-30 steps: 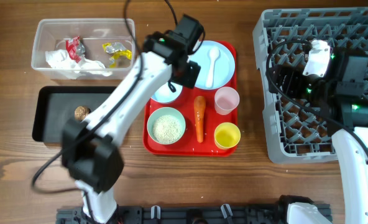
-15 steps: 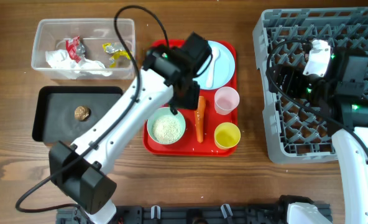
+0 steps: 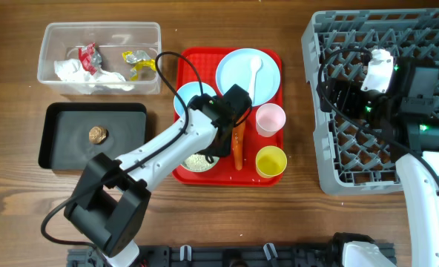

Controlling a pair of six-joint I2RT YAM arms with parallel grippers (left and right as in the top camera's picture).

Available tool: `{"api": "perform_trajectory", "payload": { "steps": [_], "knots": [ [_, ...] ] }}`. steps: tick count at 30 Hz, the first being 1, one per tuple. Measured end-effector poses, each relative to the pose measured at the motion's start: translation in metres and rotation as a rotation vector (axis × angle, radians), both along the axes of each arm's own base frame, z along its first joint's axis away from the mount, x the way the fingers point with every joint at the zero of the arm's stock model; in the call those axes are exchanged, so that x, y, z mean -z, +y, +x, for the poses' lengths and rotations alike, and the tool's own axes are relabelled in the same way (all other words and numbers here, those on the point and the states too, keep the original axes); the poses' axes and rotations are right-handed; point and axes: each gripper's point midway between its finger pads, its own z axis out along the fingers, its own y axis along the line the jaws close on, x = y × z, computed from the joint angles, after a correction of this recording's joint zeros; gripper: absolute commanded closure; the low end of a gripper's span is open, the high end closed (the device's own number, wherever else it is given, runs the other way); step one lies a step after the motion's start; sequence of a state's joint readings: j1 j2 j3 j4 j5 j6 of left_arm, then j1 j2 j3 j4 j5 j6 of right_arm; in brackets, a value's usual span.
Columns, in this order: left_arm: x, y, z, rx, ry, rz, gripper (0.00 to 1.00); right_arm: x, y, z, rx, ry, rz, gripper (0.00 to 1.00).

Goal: Sort waste into correct bins and load items into the dishwasher rack
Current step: 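Grasp the green bowl of rice with the left gripper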

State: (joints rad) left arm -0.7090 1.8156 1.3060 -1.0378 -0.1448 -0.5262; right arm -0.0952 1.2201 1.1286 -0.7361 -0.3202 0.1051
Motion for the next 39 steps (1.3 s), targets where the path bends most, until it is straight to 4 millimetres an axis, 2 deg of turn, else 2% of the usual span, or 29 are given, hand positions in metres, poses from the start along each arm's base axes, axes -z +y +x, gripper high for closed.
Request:
{"api": "perform_trajectory", "payload": {
  "steps": [6, 7, 12, 17, 22, 26, 30, 35, 39],
  "knots": [
    [0.004, -0.003, -0.002, 0.009, 0.003, -0.015, 0.48, 0.0, 0.0, 0.0, 0.0, -0.002, 0.0, 0.01],
    [0.001, -0.01, -0.001, 0.029, 0.009, -0.046, 0.45, 0.0, 0.0, 0.0, 0.0, -0.002, 0.0, 0.0],
    [-0.022, -0.032, -0.006, 0.111, 0.015, -0.165, 0.45, 0.0, 0.0, 0.0, 0.0, -0.002, 0.0, 0.0],
    [-0.023, -0.059, -0.022, 0.205, 0.019, -0.204, 0.47, 0.0, 0.0, 0.0, 0.0, 0.0, 0.0, 0.0],
    [-0.021, -0.06, -0.023, 0.218, 0.02, -0.193, 0.47, 0.001, 0.0, -0.001, 0.0, 0.005, 0.0, 0.0],
    [0.004, -0.058, -0.027, 0.218, 0.077, -0.145, 0.48, 0.001, 0.0, -0.001, 0.0, 0.005, 0.0, 0.0],
    [0.006, -0.056, -0.023, 0.217, 0.058, -0.127, 0.48, 0.002, 0.0, -0.002, 0.0, 0.013, 0.001, 0.0],
    [0.015, -0.052, -0.021, 0.221, 0.064, -0.091, 0.59, 0.003, 0.0, -0.003, 0.0, 0.016, 0.001, 0.0],
    [0.023, -0.047, -0.019, 0.222, 0.064, -0.052, 0.64, 0.003, 0.0, -0.003, 0.0, 0.016, 0.002, 0.0]
  ]
}}
